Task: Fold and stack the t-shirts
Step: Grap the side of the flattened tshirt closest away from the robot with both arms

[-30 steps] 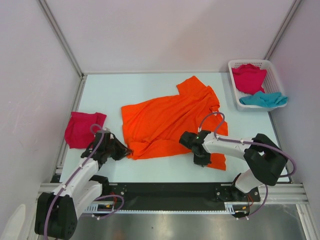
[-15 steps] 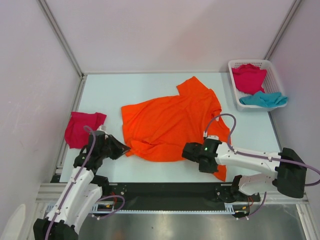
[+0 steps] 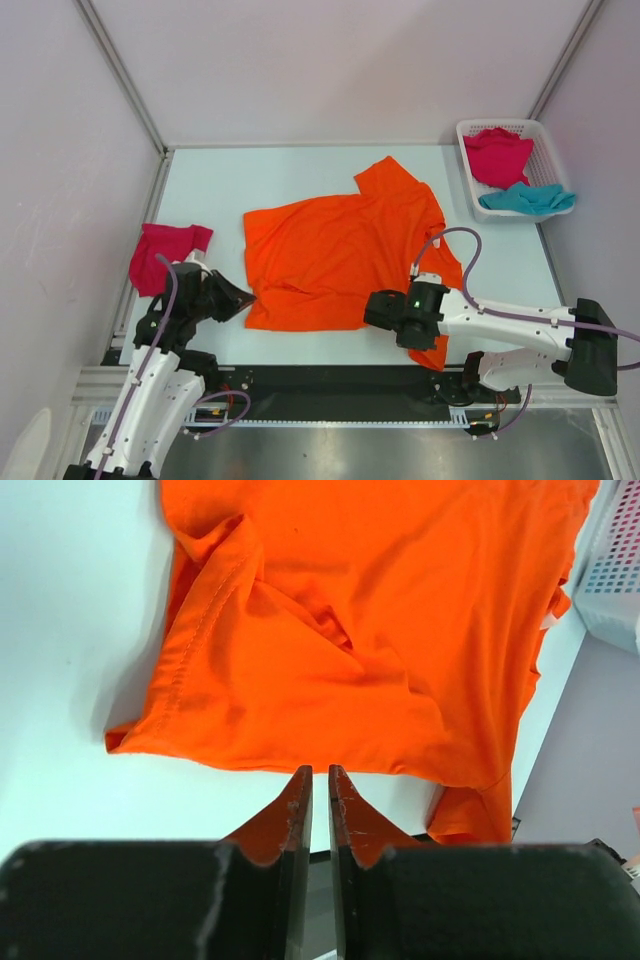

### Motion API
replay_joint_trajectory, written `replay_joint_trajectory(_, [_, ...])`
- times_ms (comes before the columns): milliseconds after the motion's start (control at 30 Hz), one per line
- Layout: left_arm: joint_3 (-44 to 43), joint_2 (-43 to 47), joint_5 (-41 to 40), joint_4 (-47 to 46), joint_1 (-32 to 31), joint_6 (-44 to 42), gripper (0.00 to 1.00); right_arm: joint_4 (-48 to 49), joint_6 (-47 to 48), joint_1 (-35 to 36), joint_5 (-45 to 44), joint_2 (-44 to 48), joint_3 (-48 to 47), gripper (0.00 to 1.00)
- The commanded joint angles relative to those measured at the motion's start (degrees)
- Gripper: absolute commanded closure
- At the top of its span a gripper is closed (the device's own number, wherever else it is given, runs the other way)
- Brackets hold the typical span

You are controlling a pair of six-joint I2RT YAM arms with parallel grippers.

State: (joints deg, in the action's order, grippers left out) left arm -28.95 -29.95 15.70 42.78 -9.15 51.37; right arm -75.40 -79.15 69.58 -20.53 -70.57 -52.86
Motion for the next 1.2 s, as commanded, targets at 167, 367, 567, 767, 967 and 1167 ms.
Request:
replay_joint_trajectory(167, [4.68,-0.98,2.40,-0.68,0.27,0.21,0.80,-7.58,-1.79,0.55,-1.53,-1.41,-1.19,1.00])
replay_joint_trajectory(367, [6.37,-1.77,-0.39,0.63,-0.08,2.68,0.71,-6.78,-0.48,0.38,-2.05,-3.17,-2.68,1.00])
replay_joint_trajectory(567, [5.66,-5.46,-4.70,1.25,-2.54,3.64,0.65,-6.43,0.93,0.38,-2.93,-3.62,-3.92,1.00])
replay_joint_trajectory(767, [2.24,-10.64,-13.50,2.92,-8.42,7.07,0.54,-5.73,1.20,0.38,-2.58,-0.72,-3.21,1.00])
replay_joint_trajectory(967, [-0.75,-15.31,-22.46,4.49,-11.59,9.45,0.51,-5.64,1.28,0.38,-2.49,1.74,-2.51,1.00])
replay_joint_trajectory(1167, [-1.99,-19.17,-29.24,4.77,-12.12,9.88,0.50,-5.73,1.64,-0.14,-2.67,3.59,-2.07,1.00])
